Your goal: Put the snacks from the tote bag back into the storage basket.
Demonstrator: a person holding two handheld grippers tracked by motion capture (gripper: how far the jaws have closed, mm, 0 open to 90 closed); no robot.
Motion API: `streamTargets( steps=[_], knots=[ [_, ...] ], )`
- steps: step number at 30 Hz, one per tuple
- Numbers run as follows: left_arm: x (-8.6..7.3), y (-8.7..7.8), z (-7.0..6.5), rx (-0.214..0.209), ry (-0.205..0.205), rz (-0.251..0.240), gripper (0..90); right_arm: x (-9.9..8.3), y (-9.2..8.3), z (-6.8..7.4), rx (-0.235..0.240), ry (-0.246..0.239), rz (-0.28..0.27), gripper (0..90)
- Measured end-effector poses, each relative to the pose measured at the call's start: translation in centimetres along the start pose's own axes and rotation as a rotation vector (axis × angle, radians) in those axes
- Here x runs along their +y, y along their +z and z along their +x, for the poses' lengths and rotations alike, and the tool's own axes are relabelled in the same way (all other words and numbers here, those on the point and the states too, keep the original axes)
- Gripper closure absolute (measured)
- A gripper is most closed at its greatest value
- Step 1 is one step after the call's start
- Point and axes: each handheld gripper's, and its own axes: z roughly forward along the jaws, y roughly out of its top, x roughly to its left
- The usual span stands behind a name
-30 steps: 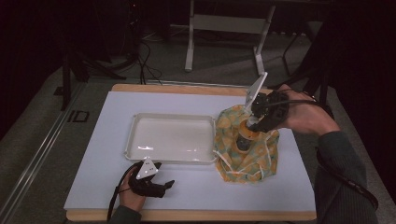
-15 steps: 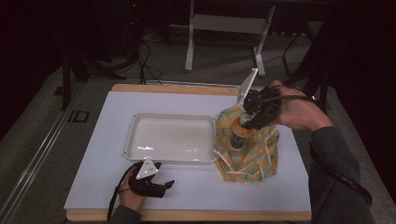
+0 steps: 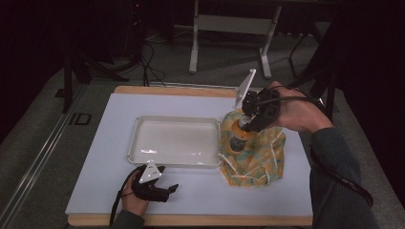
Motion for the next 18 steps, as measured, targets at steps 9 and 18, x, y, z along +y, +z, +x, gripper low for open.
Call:
streamTargets(
  steps=[9, 18],
  knots=[
    [0.0, 0.0, 0.0, -0.001, -0.001, -0.001, 18.2, 0.8, 0.4, 0.1, 0.006, -0.012, -0.006, 58.8],
    [0.0, 0.0, 0.0, -0.002, -0.001, -0.001, 18.1, 1.9, 0.6, 0.3, 0.012, -0.026, -0.011, 58.7]
  ],
)
